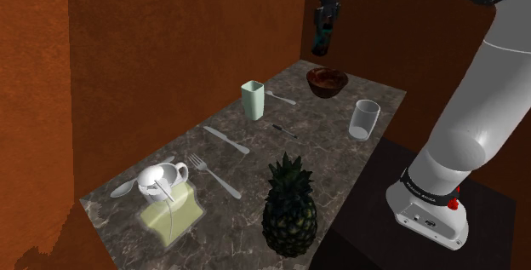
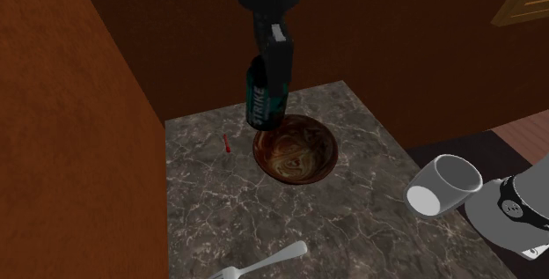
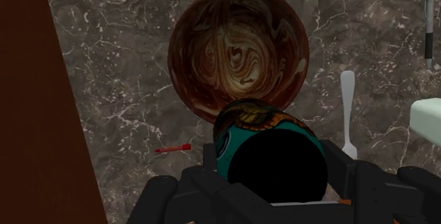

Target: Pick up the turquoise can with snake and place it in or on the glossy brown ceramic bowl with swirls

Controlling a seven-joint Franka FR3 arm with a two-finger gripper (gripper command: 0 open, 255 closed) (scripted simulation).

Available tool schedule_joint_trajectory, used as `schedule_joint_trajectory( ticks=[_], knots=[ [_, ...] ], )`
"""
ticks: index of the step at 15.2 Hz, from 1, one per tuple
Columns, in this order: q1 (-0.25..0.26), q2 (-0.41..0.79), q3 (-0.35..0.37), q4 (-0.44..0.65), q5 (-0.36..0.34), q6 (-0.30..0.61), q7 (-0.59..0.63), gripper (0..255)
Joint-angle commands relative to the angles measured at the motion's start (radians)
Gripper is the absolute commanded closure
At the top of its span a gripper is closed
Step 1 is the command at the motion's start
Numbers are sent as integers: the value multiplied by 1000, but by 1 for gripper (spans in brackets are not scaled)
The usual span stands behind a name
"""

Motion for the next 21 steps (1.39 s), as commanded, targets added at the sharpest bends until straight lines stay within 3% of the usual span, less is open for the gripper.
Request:
schedule_joint_trajectory(
  ticks=[1, 4, 21],
  knots=[
    [3, -82, -2, -85, -24, 6, 3, 255],
    [0, -202, -3, -199, -60, 6, 8, 255],
    [-4, -173, -9, -398, -54, 233, 4, 255]
  ],
)
